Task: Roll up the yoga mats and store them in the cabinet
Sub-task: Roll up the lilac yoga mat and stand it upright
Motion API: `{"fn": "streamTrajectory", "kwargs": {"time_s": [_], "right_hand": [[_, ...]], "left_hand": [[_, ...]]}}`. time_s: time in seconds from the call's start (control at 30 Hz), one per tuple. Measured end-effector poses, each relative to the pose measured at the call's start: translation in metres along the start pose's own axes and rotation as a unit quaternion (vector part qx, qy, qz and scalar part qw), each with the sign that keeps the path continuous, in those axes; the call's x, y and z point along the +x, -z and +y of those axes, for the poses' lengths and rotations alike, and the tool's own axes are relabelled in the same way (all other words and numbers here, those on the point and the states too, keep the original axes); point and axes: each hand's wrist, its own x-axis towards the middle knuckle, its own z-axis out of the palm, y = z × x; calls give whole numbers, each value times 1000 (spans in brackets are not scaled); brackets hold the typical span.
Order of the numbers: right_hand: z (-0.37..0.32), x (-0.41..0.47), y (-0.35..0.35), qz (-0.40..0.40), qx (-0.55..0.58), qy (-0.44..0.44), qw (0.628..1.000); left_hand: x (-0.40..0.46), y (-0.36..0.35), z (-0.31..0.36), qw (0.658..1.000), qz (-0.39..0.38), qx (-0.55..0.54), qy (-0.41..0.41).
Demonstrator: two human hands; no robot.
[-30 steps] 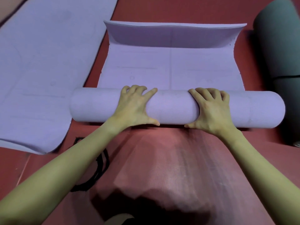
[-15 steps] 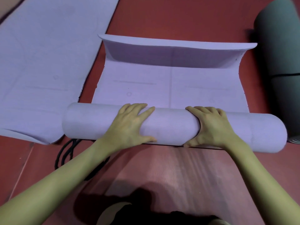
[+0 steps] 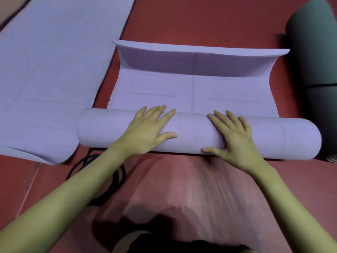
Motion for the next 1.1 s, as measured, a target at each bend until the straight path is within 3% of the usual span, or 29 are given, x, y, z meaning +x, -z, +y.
{"fn": "streamTrajectory", "kwargs": {"time_s": [0.13,0.27,0.5,0.83,1.1], "right_hand": [[7,20,6,-24,28,-19,999],[7,26,10,-7,49,-36,998],[-2,6,-12,63,12,-15,998],[6,49,2,-22,-45,-42,998],[7,83,15,-55,-108,-53,991]], "left_hand": [[-14,-10,18,998,59,5,13],[-12,-20,17,996,70,35,30],[24,-2,-2,999,18,0,36],[14,-6,-1,999,31,15,-6],[57,9,-19,1000,-4,13,26]]}}
